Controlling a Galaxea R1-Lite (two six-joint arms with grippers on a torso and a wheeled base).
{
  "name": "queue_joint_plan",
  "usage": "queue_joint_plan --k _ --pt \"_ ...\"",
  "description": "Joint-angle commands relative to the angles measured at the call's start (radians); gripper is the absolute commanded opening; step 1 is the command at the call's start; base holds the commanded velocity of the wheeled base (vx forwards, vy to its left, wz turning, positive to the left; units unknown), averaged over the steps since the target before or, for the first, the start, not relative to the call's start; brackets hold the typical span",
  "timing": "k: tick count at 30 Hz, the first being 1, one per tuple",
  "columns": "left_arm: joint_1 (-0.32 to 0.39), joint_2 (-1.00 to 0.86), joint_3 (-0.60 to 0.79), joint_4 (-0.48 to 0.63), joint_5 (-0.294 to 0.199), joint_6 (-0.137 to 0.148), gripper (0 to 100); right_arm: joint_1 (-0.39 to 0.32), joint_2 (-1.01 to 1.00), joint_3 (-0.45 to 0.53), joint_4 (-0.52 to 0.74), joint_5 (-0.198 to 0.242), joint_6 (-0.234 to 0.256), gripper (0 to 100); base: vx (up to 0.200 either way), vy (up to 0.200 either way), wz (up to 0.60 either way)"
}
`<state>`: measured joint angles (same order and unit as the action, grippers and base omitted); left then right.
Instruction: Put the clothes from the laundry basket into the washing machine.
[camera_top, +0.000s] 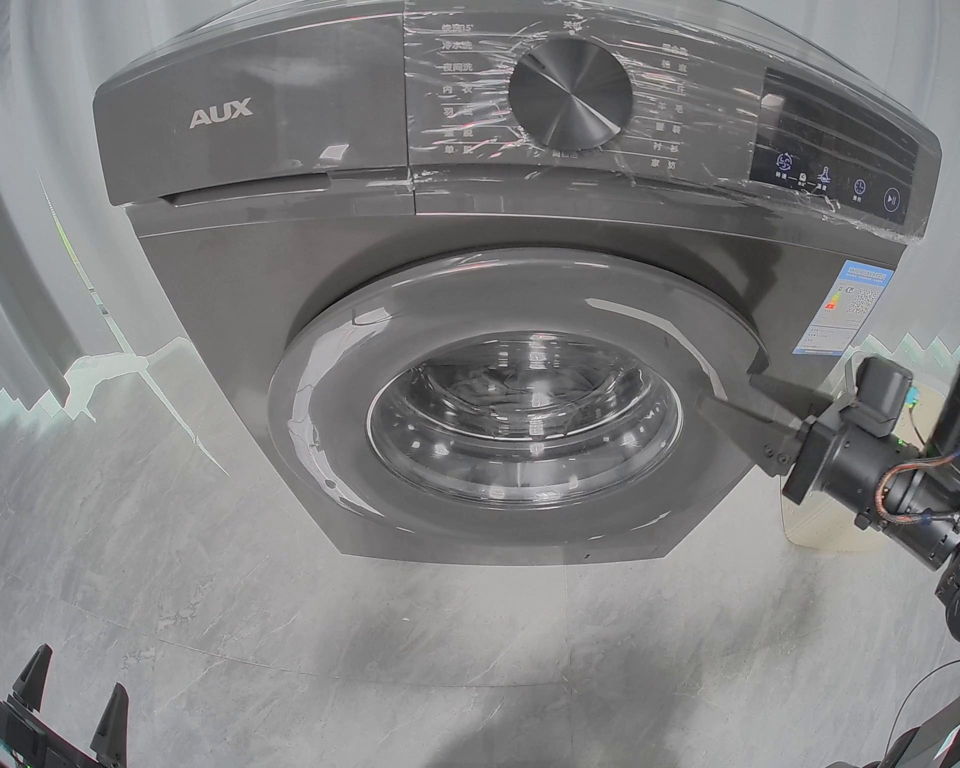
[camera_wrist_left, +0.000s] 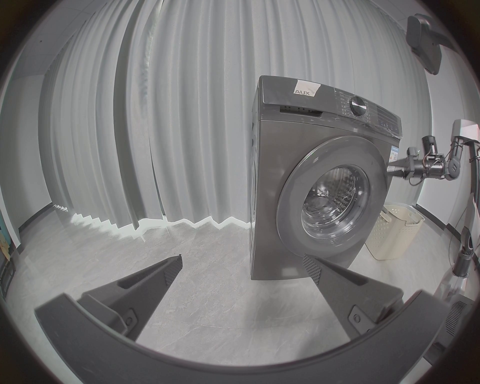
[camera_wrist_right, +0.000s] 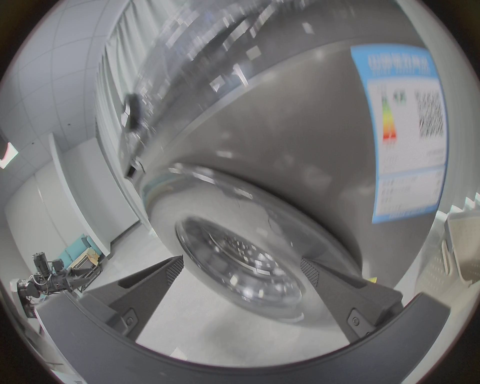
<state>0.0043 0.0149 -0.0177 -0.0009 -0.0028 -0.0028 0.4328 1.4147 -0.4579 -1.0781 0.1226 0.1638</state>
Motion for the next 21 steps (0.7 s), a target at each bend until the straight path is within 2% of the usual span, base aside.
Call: queue_joint_plan --k 1,4,6,7,8,10,12,14,15,16,17,21 --pt "0.000 -0.009 0.018 -0.001 0.001 -0.008 100 0.064 -0.194 0.151 0.056 -0.003 -0.009 100 0.000 0.000 0.00" --pt "0.000 -0.009 0.016 -0.001 0.001 -0.010 100 0.052 -0.352 0.226 0.141 -0.004 -0.052 100 0.000 0.000 0.00" --pt "0.000 -0.009 0.016 -0.001 0.001 -0.010 100 0.049 -0.392 0.242 0.167 -0.004 -0.061 100 0.000 0.000 0.00" --pt "0.000 -0.009 0.016 -0.001 0.001 -0.010 100 0.029 -0.473 0.266 0.228 -0.006 -0.070 100 0.000 0.000 0.00" --pt "0.000 -0.009 0.016 -0.001 0.001 -0.008 100 -0.016 -0.565 0.285 0.303 -0.018 -0.070 100 0.000 0.000 0.00" --pt "0.000 -0.009 0.016 -0.001 0.001 -0.008 100 -0.046 -0.614 0.292 0.343 -0.027 -0.072 100 0.000 0.000 0.00" --pt "0.000 -0.009 0.016 -0.001 0.001 -0.011 100 -0.143 -0.778 0.297 0.483 -0.037 -0.076 100 0.000 0.000 0.00" --pt "0.000 -0.009 0.016 -0.001 0.003 -0.013 100 -0.201 -0.867 0.297 0.555 -0.032 -0.076 100 0.000 0.000 0.00" --pt "0.000 -0.009 0.016 -0.001 0.003 -0.013 100 -0.201 -0.867 0.297 0.555 -0.032 -0.076 100 0.000 0.000 0.00" --pt "0.000 -0.009 0.016 -0.001 0.001 -0.013 100 -0.270 -0.965 0.298 0.641 -0.024 -0.078 100 0.000 0.000 0.00" --pt "0.000 -0.009 0.016 -0.001 0.001 -0.011 100 -0.302 -1.014 0.297 0.690 -0.018 -0.078 100 0.000 0.000 0.00" --pt "0.000 -0.009 0.016 -0.001 0.001 -0.010 100 -0.365 -1.123 0.298 0.808 0.012 -0.083 100 0.000 0.000 0.00"
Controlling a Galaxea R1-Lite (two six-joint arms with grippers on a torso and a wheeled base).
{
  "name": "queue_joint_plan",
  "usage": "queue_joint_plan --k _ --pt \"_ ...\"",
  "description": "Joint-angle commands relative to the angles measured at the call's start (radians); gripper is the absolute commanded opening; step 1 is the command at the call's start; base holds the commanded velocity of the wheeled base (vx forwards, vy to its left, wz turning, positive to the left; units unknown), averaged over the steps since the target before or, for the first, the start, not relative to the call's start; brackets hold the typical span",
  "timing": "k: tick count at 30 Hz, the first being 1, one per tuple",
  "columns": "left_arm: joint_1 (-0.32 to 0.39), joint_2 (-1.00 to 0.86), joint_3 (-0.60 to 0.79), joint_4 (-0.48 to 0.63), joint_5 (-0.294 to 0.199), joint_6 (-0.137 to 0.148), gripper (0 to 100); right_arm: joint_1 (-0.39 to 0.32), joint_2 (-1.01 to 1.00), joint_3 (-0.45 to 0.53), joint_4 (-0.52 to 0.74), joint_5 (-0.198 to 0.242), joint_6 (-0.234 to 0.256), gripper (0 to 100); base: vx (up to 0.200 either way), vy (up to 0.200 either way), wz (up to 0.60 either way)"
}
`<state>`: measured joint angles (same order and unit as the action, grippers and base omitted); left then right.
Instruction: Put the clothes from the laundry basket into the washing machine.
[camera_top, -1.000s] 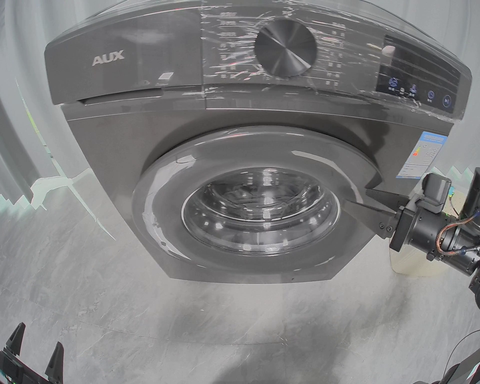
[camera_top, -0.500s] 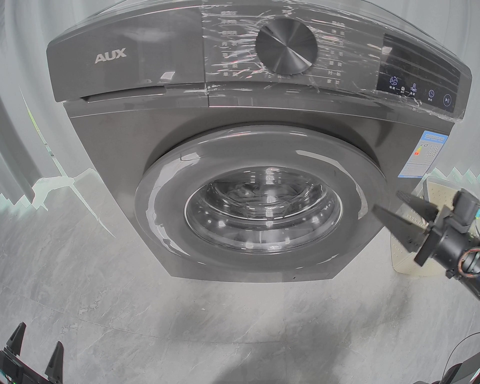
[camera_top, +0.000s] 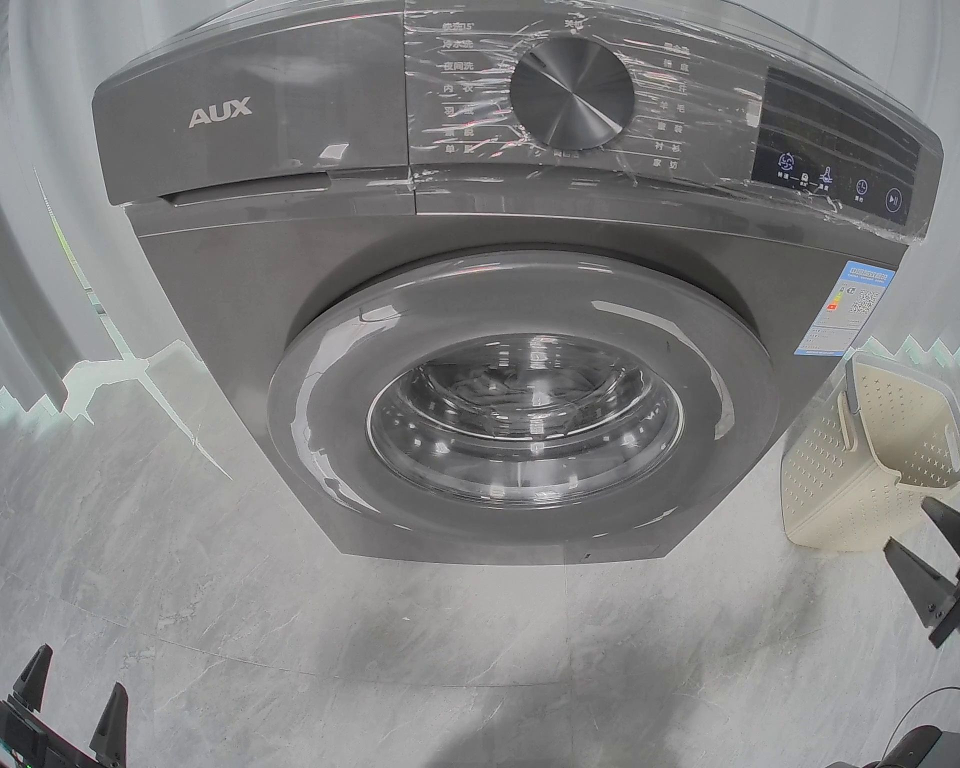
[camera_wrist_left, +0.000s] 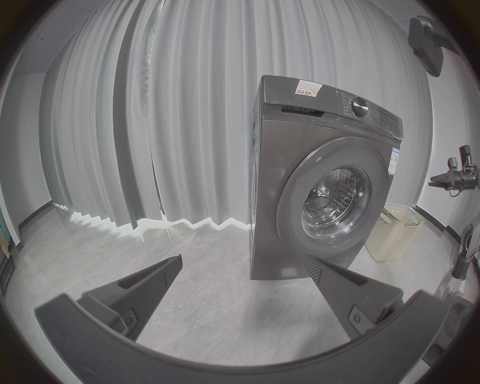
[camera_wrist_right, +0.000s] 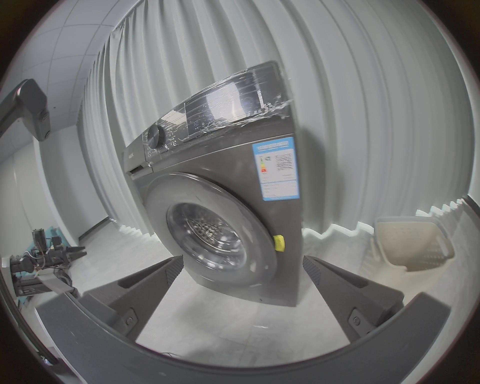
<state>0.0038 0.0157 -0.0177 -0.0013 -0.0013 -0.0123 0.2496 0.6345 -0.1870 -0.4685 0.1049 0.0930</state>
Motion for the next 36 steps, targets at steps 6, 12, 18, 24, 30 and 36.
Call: queue_joint_plan --k 6,12,18,24,30,36 --pt "0.001 -0.010 0.016 0.000 0.000 -0.003 100 -0.242 -0.437 0.057 0.272 0.052 -0.015 100 0.000 0.000 0.00" --pt "0.001 -0.010 0.016 0.000 0.000 -0.001 100 -0.300 -0.542 0.166 0.269 0.056 -0.045 100 0.000 0.000 0.00" --pt "0.001 -0.010 0.016 0.000 0.000 0.000 100 -0.302 -0.545 0.185 0.323 -0.002 -0.039 100 0.000 0.000 0.00" --pt "0.001 -0.010 0.016 0.000 0.000 -0.005 100 -0.302 -0.545 0.185 0.472 -0.090 -0.073 100 0.000 0.000 0.00" --pt "0.001 -0.010 0.016 0.000 -0.006 -0.001 100 -0.297 -0.545 0.185 0.470 -0.079 -0.084 100 0.000 0.000 0.00" --pt "0.001 -0.010 0.016 0.000 -0.003 -0.003 100 -0.243 -0.634 0.185 0.469 -0.062 -0.105 100 0.000 0.000 0.00"
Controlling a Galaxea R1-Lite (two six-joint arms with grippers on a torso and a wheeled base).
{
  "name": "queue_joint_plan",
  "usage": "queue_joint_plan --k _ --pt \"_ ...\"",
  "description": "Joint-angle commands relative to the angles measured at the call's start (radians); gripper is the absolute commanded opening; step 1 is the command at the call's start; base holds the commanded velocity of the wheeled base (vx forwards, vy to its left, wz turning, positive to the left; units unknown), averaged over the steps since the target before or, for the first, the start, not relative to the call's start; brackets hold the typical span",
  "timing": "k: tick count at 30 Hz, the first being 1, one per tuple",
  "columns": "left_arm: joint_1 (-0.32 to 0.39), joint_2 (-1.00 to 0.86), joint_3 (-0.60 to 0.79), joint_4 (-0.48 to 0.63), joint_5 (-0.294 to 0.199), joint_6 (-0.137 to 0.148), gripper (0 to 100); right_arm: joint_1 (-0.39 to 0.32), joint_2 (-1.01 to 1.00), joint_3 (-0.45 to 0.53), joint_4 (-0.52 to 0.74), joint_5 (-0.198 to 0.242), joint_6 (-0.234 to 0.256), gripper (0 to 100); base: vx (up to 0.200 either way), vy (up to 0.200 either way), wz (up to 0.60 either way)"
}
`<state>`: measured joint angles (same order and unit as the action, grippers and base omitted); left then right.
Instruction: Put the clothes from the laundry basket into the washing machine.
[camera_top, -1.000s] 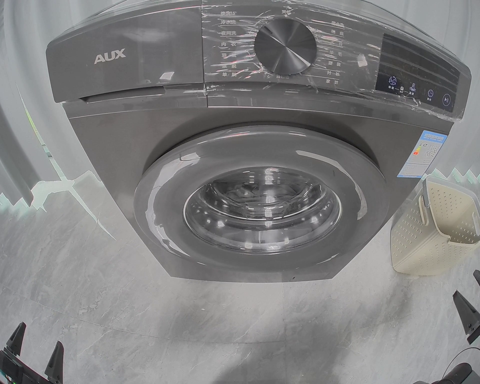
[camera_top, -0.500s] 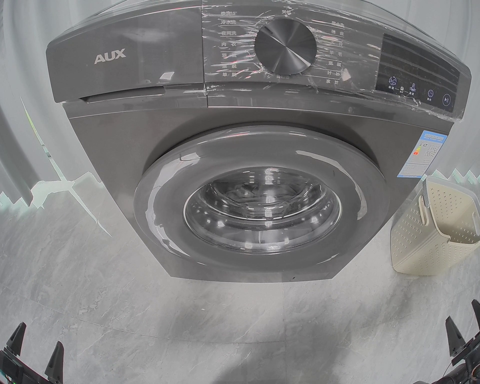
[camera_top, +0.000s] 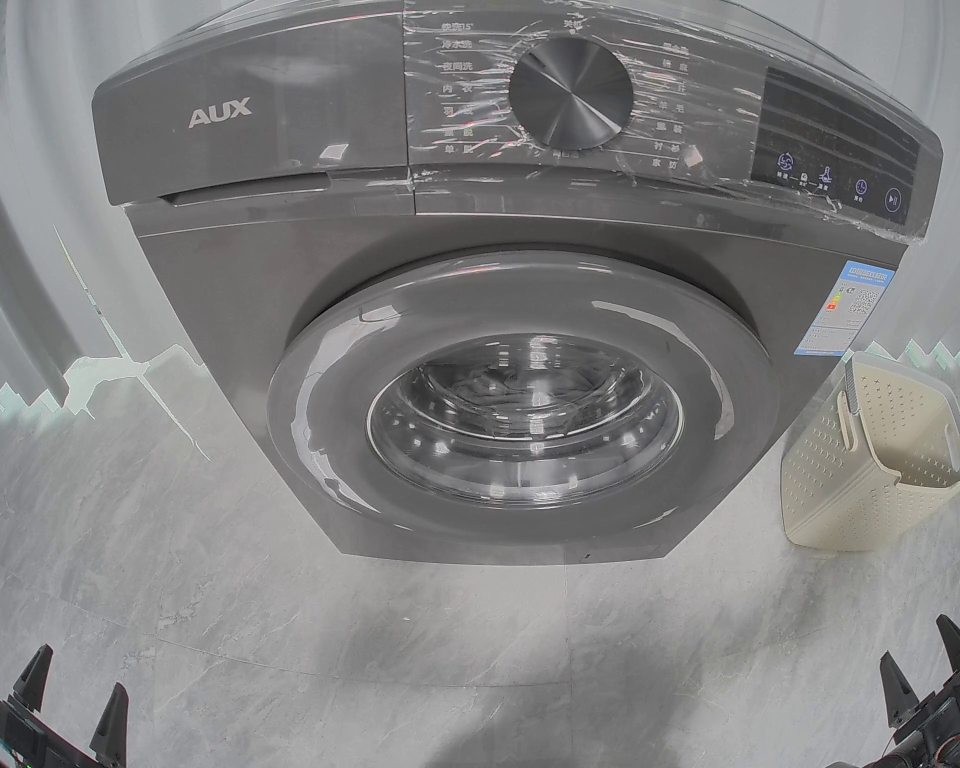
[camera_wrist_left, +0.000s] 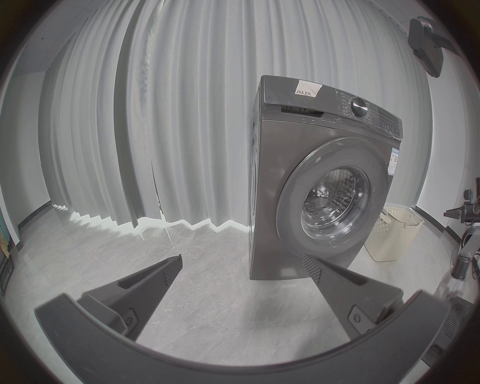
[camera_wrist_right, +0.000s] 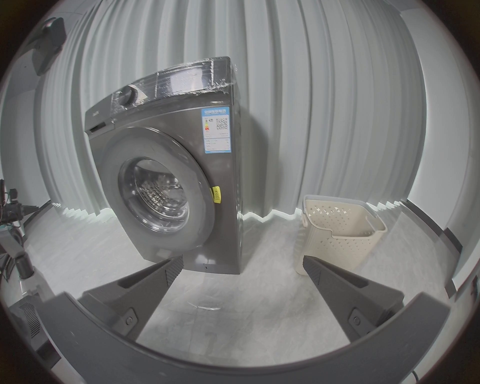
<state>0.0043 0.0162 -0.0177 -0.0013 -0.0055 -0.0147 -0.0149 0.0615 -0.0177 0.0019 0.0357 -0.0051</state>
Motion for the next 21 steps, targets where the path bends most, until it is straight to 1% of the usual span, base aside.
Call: queue_joint_plan --k 1,5,6,7,9,11,12,21 --pt "0.000 -0.010 0.016 0.000 0.001 -0.002 100 0.016 -0.061 0.016 -0.003 0.007 -0.006 100 0.000 0.000 0.00" --pt "0.000 -0.010 0.016 0.000 0.002 -0.004 100 0.019 -0.061 0.018 -0.003 0.006 -0.003 100 0.000 0.000 0.00" --pt "0.000 -0.012 0.018 0.001 0.002 0.010 100 0.019 -0.061 0.018 -0.003 0.006 -0.003 100 0.000 0.000 0.00" --pt "0.000 -0.012 0.016 0.001 0.002 0.012 100 0.019 -0.061 0.018 -0.003 0.006 -0.003 100 0.000 0.000 0.00" --pt "0.000 -0.012 0.016 0.000 0.002 0.004 100 0.019 -0.061 0.018 -0.002 0.006 -0.001 100 0.000 0.000 0.00" --pt "0.000 -0.012 0.018 0.000 0.002 0.004 100 0.018 -0.061 0.018 -0.002 0.006 -0.001 100 0.000 0.000 0.00" --pt "0.000 -0.012 0.018 0.000 0.001 0.010 100 0.019 -0.061 0.016 0.000 0.006 0.001 100 0.000 0.000 0.00" --pt "0.000 -0.012 0.018 0.000 0.001 0.009 100 0.019 -0.061 0.016 0.000 0.006 0.001 100 0.000 0.000 0.00"
